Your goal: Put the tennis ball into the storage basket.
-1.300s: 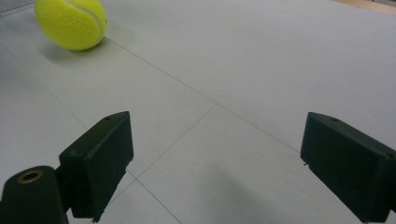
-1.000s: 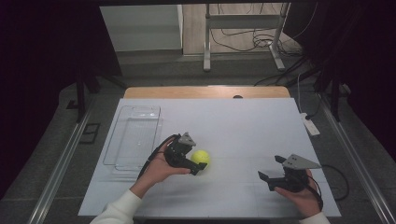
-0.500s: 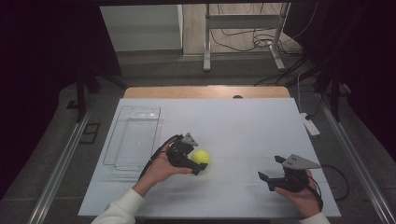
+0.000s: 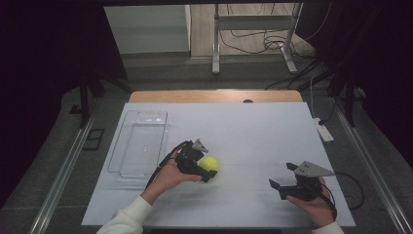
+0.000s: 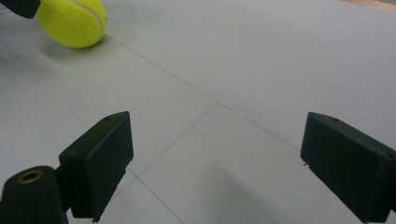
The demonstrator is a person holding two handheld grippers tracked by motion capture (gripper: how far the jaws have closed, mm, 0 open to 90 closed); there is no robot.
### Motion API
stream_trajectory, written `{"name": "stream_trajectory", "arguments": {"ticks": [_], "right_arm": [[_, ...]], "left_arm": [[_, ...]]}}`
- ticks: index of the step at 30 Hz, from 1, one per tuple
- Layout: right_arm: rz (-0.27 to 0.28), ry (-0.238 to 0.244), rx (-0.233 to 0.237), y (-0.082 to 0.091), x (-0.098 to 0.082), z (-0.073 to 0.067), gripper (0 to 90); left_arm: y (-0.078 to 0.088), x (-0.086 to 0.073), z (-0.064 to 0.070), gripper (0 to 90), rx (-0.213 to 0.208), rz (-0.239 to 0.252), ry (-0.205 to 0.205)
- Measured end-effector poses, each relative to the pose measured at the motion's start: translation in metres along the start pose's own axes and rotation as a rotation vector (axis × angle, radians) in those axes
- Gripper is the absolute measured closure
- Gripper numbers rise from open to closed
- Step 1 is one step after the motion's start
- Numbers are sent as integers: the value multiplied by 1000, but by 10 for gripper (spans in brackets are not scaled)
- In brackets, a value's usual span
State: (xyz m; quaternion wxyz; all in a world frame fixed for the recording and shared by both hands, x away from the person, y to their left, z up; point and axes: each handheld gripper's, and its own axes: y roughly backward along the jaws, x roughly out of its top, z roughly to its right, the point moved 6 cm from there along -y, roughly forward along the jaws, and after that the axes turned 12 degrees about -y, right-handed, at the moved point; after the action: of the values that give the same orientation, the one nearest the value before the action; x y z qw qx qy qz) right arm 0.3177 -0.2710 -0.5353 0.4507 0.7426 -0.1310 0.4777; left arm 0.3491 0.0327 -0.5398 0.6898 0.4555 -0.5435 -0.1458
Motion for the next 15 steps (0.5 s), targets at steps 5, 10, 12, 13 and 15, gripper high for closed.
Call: {"name": "stream_trajectory", "arguments": {"ticks": [5,10,12,13,15], "right_arm": [[0,1,0,0,0,0,98],[-1,1,0,0,0,0,98],[-1,0,0,0,0,0,98],[-1,0,0,0,0,0,98],[0,0,0,0,0,0,98]], "left_arm": [[-5,-1,0,64,-2,-14,-1],[-9,-1,-1,65,-6,-20,1],[-10,-1,-1,66,-7,-27,-2],[-12,-1,0,66,-8,-27,-2],[-13,-1,0,68,-7,-33,-7]]}}
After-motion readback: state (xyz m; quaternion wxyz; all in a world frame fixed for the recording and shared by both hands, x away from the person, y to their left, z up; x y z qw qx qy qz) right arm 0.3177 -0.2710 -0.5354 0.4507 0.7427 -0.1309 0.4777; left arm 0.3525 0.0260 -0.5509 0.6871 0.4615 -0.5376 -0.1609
